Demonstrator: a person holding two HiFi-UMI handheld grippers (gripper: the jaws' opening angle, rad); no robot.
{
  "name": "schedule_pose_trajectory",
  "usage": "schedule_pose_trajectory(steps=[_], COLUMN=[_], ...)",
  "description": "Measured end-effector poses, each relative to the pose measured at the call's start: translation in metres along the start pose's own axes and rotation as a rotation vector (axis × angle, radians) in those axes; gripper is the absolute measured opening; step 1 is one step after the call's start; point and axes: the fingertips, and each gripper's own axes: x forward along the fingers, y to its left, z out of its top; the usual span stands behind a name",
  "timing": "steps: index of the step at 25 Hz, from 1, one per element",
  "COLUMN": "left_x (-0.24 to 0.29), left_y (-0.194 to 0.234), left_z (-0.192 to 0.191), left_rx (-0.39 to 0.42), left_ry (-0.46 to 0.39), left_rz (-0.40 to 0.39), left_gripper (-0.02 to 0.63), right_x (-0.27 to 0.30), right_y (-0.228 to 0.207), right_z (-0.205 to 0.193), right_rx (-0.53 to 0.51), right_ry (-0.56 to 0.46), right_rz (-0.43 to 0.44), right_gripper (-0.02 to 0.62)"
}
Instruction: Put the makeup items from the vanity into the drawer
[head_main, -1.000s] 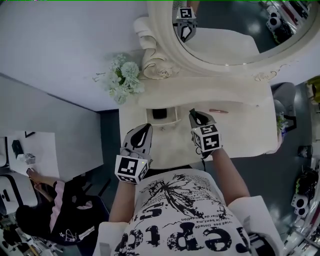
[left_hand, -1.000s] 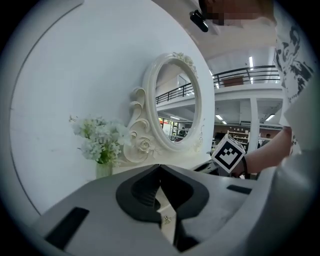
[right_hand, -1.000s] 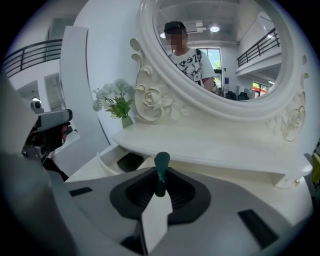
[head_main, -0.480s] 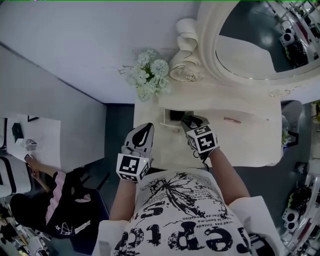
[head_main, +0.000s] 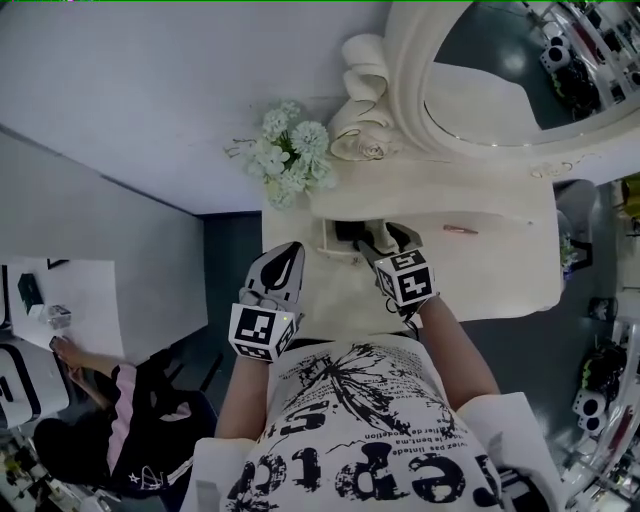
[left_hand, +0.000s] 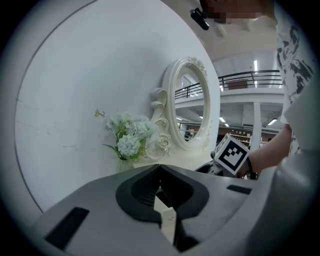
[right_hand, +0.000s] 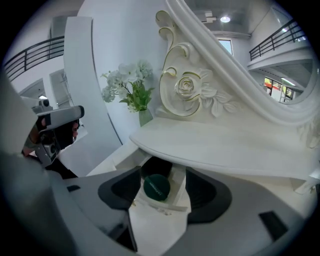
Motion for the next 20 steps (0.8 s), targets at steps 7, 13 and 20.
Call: schedule_pose_trajectory(steps=[7,13,20], left_x=[0.018,0.04,0.082], left_y=[-0.017,-0.049,-0.11], left_z=[0.004,0.008,0.005], left_rx=[0.041,0.045,0.038], left_ry=[0.011,0.012,0.021], left_rz=[-0.077,-0.082,-0.093], left_gripper=[0.02,0.02,0.02], right_x=[-0.024,-0.047,-0.071], right_y=[-0.036,-0.079,-0.147], right_z=[-0.012,-0.032,-0.063], right_rx=[0.089,0.127,0.139], right_ry=[-0.038,-0.039,-0.015], right_rz=[-0.087,-0.11,-0.122], right_gripper=[0.272,0.272,0.272])
